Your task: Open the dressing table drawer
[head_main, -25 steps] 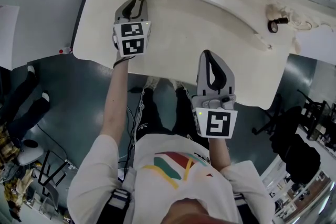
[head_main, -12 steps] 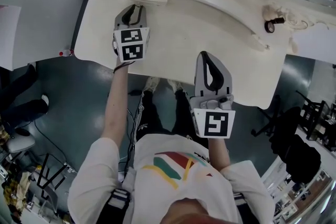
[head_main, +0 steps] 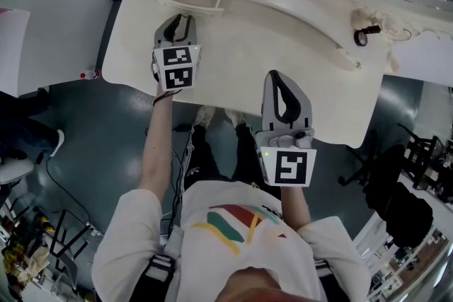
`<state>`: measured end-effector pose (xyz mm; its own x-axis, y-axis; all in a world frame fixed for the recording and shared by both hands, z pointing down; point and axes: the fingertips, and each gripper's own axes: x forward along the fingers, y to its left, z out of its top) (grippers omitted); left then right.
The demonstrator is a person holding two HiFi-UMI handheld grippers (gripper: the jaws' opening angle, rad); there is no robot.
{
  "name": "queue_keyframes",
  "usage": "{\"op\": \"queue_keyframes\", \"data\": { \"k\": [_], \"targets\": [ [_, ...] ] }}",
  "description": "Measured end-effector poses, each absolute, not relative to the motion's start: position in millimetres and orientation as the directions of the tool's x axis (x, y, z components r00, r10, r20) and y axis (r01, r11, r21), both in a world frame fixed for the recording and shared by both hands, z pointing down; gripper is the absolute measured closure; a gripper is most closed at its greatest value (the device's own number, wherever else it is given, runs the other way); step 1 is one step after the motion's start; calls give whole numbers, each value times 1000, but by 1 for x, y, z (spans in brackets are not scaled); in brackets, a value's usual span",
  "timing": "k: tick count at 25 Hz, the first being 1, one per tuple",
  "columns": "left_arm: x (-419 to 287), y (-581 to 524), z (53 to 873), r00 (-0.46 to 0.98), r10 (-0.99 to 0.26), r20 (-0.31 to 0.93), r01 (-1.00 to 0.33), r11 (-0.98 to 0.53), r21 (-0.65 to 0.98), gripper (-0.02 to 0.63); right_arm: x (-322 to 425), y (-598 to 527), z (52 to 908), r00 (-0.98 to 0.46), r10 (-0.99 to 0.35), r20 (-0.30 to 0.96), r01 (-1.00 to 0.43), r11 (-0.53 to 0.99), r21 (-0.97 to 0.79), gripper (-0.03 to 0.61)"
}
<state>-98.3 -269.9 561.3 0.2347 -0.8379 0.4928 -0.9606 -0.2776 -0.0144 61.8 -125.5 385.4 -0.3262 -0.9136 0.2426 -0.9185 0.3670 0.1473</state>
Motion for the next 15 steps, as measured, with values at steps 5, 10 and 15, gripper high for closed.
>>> {"op": "queue_keyframes", "data": {
  "k": [5,10,15],
  "targets": [
    [-99,-264,562,240,-835,496,-959,-284,-16,523,60,-125,385,-332,-913,237,-916,372,151,578],
    [-100,-263,563,242,-833,497,-957,-290,-19,523,56,-124,387,-333,-910,245,-915,375,149,578],
    [-102,-260,564,240,-832,500,-957,-289,-21,523,56,-123,388,-333,-910,246,-915,375,150,578]
  ]
}}
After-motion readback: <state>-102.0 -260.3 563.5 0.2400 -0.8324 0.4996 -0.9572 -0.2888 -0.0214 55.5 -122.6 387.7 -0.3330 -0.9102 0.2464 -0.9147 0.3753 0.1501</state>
